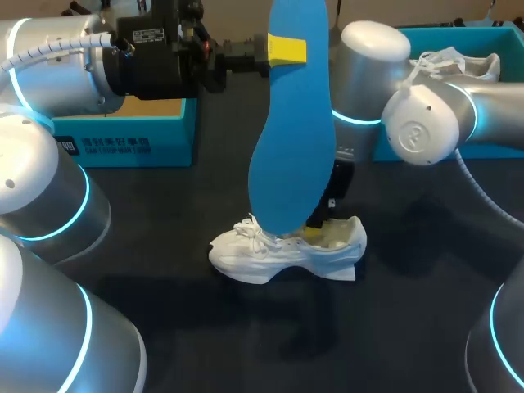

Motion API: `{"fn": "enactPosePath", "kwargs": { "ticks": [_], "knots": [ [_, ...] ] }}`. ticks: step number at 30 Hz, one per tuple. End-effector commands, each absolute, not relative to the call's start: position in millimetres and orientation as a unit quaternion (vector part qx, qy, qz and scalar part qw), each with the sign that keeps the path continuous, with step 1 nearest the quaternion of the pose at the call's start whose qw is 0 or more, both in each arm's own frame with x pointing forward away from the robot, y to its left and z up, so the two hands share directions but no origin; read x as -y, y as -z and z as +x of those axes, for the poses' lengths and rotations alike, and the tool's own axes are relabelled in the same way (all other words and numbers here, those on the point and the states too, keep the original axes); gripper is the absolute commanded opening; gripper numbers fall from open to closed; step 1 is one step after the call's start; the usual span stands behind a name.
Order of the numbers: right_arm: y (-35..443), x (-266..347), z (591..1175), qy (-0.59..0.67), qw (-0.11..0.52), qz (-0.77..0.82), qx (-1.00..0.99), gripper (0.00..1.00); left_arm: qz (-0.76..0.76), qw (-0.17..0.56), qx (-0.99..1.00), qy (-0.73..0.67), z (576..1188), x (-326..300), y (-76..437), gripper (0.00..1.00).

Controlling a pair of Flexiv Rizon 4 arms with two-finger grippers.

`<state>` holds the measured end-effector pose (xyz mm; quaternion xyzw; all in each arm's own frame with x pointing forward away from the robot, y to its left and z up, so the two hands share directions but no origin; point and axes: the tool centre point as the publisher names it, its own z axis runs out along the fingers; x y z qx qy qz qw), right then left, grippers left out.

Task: Take the shoe out of the shoebox, open the shoe tongue, remove and reinsert the insole, then place the shoe into the shoebox

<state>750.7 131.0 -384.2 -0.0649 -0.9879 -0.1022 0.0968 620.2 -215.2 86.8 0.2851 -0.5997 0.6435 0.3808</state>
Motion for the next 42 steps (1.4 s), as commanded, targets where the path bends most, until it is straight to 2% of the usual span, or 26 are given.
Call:
{"fn": "enactPosePath", "kwargs": {
  "ticks": [1,4,10,15,18,36,42],
  "knots": [
    [376,-122,742,0.123,0.095,-0.098,0.983,0.0,0.285,0.381,0.599,-0.644,621,218,-87,0.0],
    [374,-118,738,0.14,0.112,-0.146,0.973,0.0,0.285,0.381,0.599,-0.644,621,218,-87,0.0],
    [371,-112,727,0.165,0.099,-0.256,0.947,0.0,0.285,0.381,0.599,-0.644,621,218,-87,0.0],
    [364,-111,715,0.189,0.068,-0.339,0.919,0.0,0.285,0.381,0.599,-0.644,621,218,-87,0.0],
    [355,-112,718,0.204,0.035,-0.315,0.926,0.0,0.285,0.381,0.599,-0.644,621,218,-87,0.0],
    [355,-112,718,0.204,0.035,-0.315,0.926,0.0,0.285,0.381,0.599,-0.644,621,218,-87,0.0],
    [344,-114,713,0.169,0.079,-0.428,0.884,0.0,0.285,0.381,0.599,-0.644,621,218,-87,0.0]
  ]
}}
